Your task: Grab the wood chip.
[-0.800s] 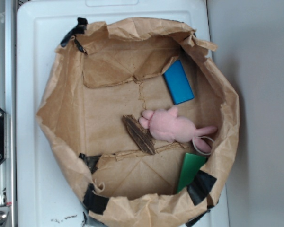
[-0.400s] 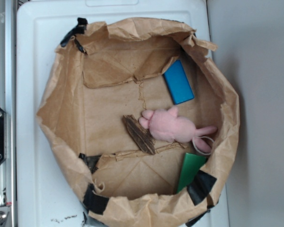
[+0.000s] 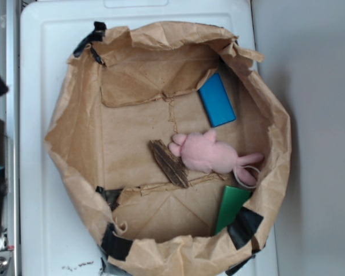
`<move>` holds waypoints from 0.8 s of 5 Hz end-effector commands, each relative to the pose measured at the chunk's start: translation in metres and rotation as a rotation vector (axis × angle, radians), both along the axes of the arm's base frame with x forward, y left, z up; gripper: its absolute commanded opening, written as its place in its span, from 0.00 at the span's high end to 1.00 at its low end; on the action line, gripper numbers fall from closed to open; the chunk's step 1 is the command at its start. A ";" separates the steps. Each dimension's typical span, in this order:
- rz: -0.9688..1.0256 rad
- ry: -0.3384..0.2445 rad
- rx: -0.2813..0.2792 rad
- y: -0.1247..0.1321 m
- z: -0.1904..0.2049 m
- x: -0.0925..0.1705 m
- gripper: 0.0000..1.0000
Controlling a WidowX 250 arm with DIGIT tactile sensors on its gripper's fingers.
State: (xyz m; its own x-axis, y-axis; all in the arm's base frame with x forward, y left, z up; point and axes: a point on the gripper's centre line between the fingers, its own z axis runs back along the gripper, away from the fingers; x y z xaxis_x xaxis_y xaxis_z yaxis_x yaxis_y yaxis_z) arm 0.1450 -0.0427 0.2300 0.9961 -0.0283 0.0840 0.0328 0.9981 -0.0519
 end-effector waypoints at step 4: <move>-0.394 0.142 -0.284 0.022 -0.039 0.043 0.00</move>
